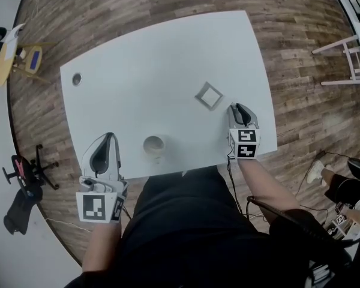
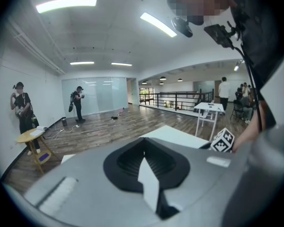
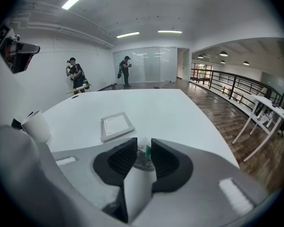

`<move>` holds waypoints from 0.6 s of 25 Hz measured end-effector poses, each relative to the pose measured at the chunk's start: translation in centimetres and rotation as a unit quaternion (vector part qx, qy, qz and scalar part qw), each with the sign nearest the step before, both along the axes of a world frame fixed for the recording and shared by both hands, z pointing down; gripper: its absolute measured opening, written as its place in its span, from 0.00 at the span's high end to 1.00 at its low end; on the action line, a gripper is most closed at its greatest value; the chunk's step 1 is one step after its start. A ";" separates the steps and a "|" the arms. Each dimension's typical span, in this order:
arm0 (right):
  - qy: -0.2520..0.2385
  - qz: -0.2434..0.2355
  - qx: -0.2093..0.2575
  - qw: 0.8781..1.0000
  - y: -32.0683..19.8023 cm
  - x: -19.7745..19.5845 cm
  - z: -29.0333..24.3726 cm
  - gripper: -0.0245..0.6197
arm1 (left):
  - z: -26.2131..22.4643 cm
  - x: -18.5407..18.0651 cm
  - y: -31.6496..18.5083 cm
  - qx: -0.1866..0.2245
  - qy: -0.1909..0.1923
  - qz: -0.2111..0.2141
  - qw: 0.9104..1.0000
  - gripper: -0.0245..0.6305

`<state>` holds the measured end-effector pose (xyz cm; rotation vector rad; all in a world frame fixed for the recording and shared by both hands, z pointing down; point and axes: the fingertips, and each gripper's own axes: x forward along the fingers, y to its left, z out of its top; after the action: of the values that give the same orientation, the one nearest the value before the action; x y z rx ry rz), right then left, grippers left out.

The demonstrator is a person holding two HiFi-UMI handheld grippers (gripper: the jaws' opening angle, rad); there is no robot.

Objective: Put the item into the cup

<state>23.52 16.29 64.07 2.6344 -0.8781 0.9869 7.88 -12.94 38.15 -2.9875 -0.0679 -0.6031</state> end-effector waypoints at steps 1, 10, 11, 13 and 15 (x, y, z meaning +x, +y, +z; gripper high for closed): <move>-0.002 0.000 0.000 1.000 0.0 0.0 0.1 0.82 | 0.0 -0.1 -0.1 -0.001 0.001 -0.002 1.000 0.96; -0.002 -0.010 0.003 1.000 -0.3 -0.3 -0.1 0.90 | -0.2 -0.1 0.5 -0.004 0.009 0.008 1.000 0.96; -0.002 -0.009 0.004 1.000 -0.3 -0.4 -0.2 0.91 | -0.2 -0.1 0.5 -0.003 0.009 0.008 1.000 0.96; -0.002 -0.007 0.006 1.000 -0.3 -0.7 -0.3 0.92 | -0.3 -0.2 0.3 -0.002 0.009 0.010 1.000 0.96; 0.004 -0.004 0.010 1.000 -0.2 -0.9 -0.6 0.93 | -0.4 -0.2 0.3 -0.005 0.010 0.008 1.000 0.96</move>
<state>22.59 16.07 63.46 2.6480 -0.8997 0.9691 7.64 -12.63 37.77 -2.9982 -0.0945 -0.5720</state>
